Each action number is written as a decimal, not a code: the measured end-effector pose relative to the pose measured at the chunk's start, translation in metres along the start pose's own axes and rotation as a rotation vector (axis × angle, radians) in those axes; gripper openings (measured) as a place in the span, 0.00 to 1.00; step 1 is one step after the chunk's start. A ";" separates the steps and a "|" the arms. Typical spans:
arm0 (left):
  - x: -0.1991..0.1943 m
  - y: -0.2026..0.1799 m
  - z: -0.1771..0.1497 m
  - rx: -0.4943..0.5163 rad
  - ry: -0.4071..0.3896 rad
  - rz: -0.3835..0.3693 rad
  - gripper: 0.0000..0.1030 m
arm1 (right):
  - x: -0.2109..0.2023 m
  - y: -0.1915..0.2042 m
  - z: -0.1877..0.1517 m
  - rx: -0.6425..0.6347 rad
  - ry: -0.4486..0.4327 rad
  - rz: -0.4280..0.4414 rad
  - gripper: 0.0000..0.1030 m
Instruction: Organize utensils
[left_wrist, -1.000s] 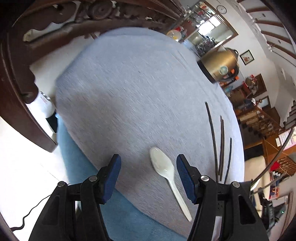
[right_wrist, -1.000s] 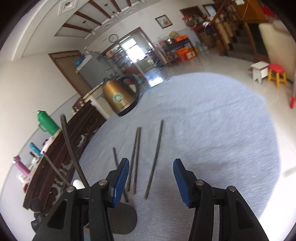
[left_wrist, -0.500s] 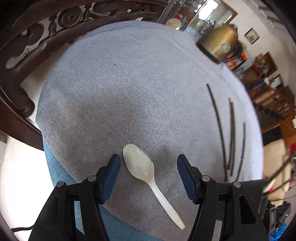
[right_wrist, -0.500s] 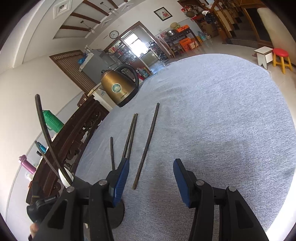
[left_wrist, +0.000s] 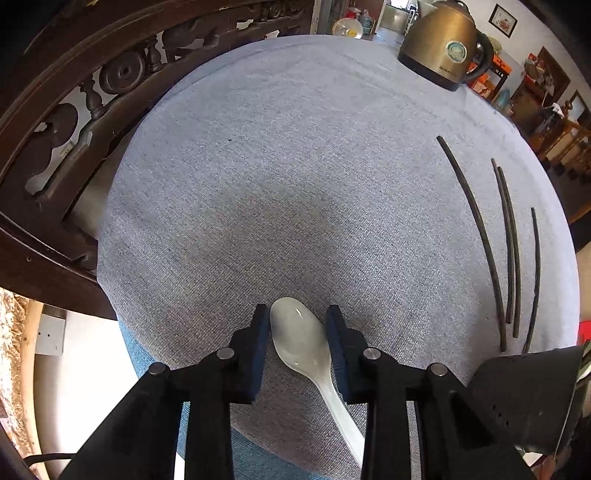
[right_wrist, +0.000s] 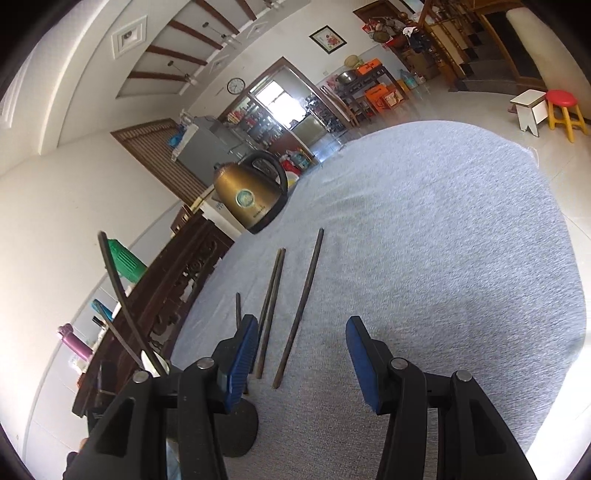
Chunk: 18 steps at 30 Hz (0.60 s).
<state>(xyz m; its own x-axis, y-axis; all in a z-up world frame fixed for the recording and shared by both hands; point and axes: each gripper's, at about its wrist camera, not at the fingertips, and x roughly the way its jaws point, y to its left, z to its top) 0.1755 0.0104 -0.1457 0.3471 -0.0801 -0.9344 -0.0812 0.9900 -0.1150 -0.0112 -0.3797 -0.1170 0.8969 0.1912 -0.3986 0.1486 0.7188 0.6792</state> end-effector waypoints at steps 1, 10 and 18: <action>-0.001 0.006 -0.001 -0.016 -0.005 -0.021 0.28 | -0.003 0.000 0.001 -0.001 -0.007 0.002 0.51; -0.023 0.028 -0.028 -0.037 -0.050 -0.121 0.08 | -0.031 -0.008 0.009 0.022 -0.058 0.019 0.51; -0.021 0.028 -0.044 -0.025 0.036 -0.171 0.16 | -0.041 -0.009 0.002 0.015 -0.050 0.032 0.51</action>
<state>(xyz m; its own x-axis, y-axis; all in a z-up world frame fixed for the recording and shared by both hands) 0.1252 0.0351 -0.1441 0.3245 -0.2518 -0.9118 -0.0473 0.9584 -0.2815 -0.0483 -0.3955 -0.1052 0.9208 0.1802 -0.3460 0.1256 0.7029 0.7001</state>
